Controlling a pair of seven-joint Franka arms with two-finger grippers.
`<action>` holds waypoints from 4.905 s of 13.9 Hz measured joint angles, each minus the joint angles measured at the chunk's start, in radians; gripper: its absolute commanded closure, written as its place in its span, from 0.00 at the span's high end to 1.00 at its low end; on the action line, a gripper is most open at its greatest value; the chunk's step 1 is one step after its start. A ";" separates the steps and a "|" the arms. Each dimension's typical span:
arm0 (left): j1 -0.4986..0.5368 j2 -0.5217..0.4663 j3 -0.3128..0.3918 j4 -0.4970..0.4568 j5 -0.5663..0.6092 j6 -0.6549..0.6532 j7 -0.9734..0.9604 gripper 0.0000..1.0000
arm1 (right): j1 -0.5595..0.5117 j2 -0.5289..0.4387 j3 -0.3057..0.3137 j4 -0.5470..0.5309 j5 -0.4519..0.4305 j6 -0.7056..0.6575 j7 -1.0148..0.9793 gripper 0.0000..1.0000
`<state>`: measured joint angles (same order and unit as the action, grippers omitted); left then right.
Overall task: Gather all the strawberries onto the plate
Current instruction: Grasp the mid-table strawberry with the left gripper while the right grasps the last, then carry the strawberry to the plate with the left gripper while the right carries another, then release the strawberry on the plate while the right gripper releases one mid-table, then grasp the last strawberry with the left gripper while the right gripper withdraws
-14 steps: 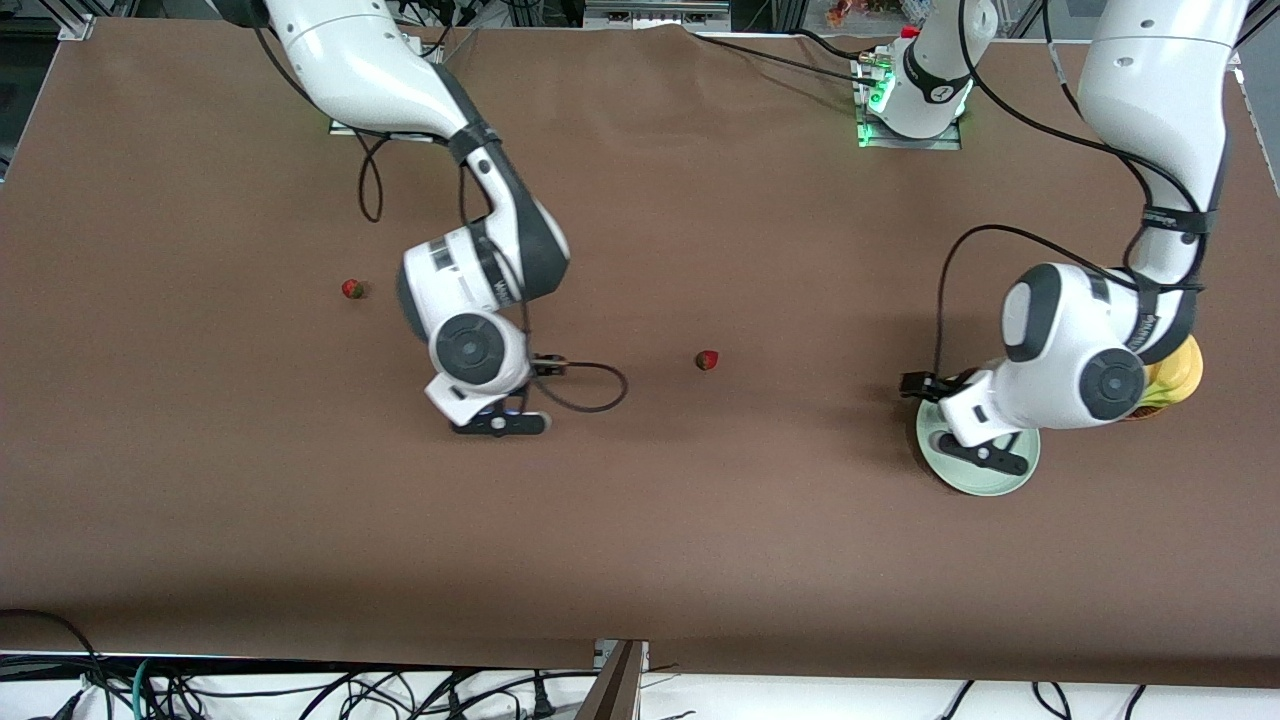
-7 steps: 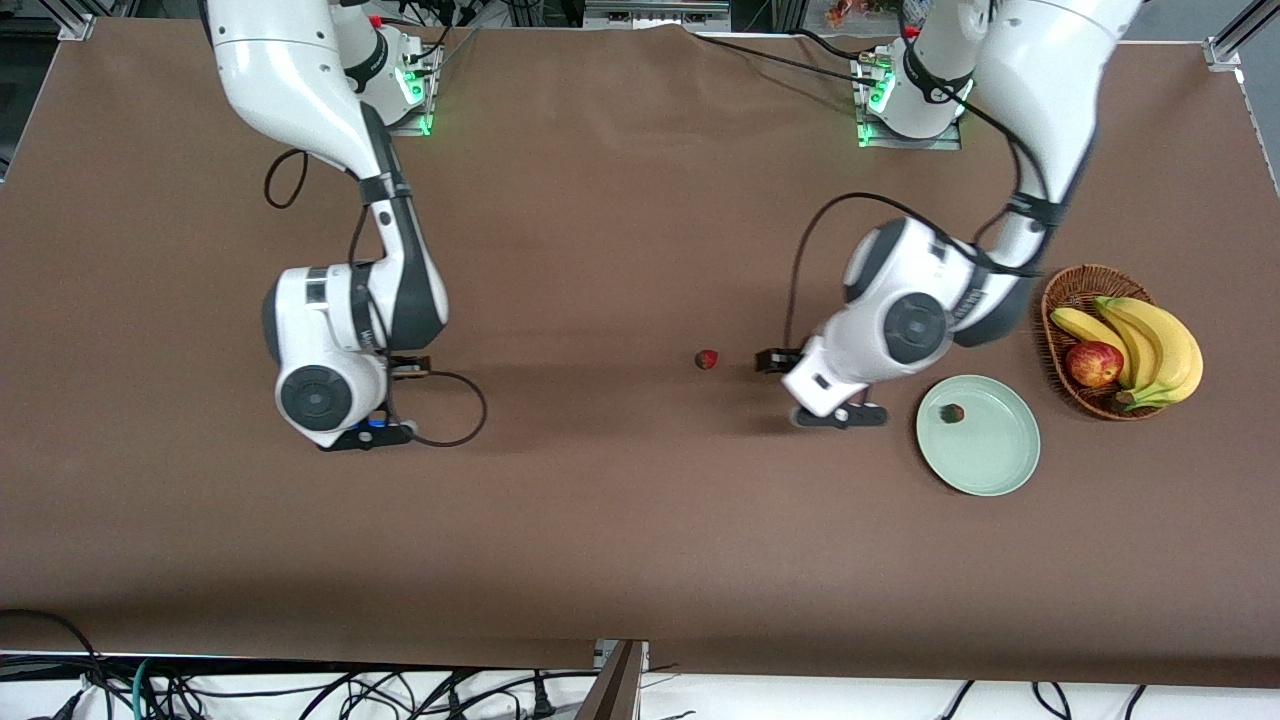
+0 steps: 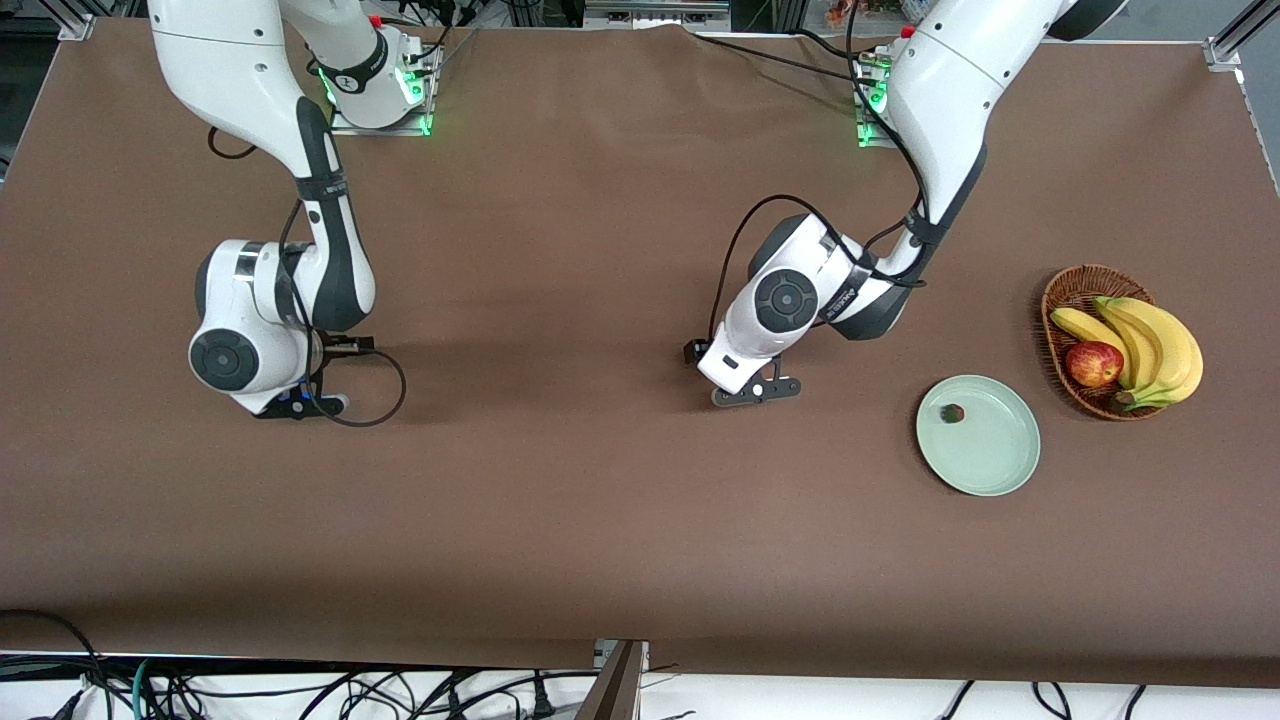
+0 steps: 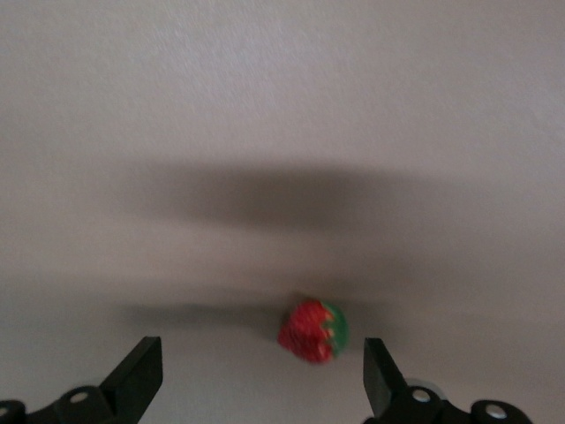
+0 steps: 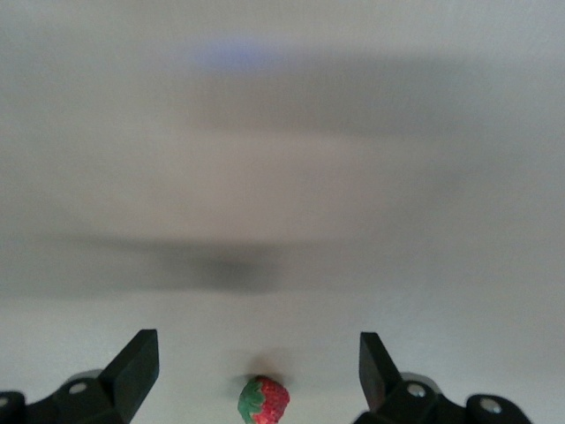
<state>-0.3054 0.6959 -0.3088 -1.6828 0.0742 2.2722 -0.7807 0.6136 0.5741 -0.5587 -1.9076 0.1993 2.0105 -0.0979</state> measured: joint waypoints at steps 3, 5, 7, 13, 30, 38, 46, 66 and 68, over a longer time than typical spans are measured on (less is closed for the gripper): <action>-0.018 0.011 0.001 0.000 0.011 0.016 -0.017 0.92 | 0.005 -0.044 0.005 -0.128 0.043 0.070 0.000 1.00; -0.028 0.020 0.001 0.000 0.011 0.045 -0.022 0.83 | 0.005 -0.062 0.010 -0.189 0.046 0.096 0.000 1.00; -0.029 0.031 0.002 0.000 0.011 0.056 -0.022 0.58 | 0.005 -0.076 0.013 -0.227 0.046 0.100 0.000 1.00; -0.035 0.039 0.004 0.000 0.011 0.060 -0.035 0.33 | 0.006 -0.099 0.015 -0.282 0.047 0.100 -0.028 0.78; 0.424 -0.125 0.032 0.038 0.020 -0.281 0.763 0.12 | 0.022 -0.068 0.177 -0.046 0.246 0.119 0.156 0.08; 0.548 -0.100 0.031 0.038 0.035 -0.253 1.024 0.19 | 0.105 0.175 0.440 0.408 0.251 0.150 0.886 0.08; 0.550 -0.094 0.030 0.041 0.038 -0.247 1.027 1.00 | 0.326 0.351 0.439 0.561 0.251 0.444 1.117 0.99; 0.243 -0.075 -0.154 0.027 0.017 -0.175 0.076 1.00 | -0.040 0.109 0.183 0.641 0.144 -0.343 0.314 1.00; 0.183 -0.047 -0.152 0.025 0.017 -0.106 -0.066 1.00 | -0.130 0.064 0.183 0.639 0.057 -0.417 0.201 1.00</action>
<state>-0.1228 0.6492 -0.4604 -1.6579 0.0913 2.1661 -0.8471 0.4834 0.6384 -0.3759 -1.2687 0.2562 1.5939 0.1034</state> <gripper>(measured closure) 0.000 0.000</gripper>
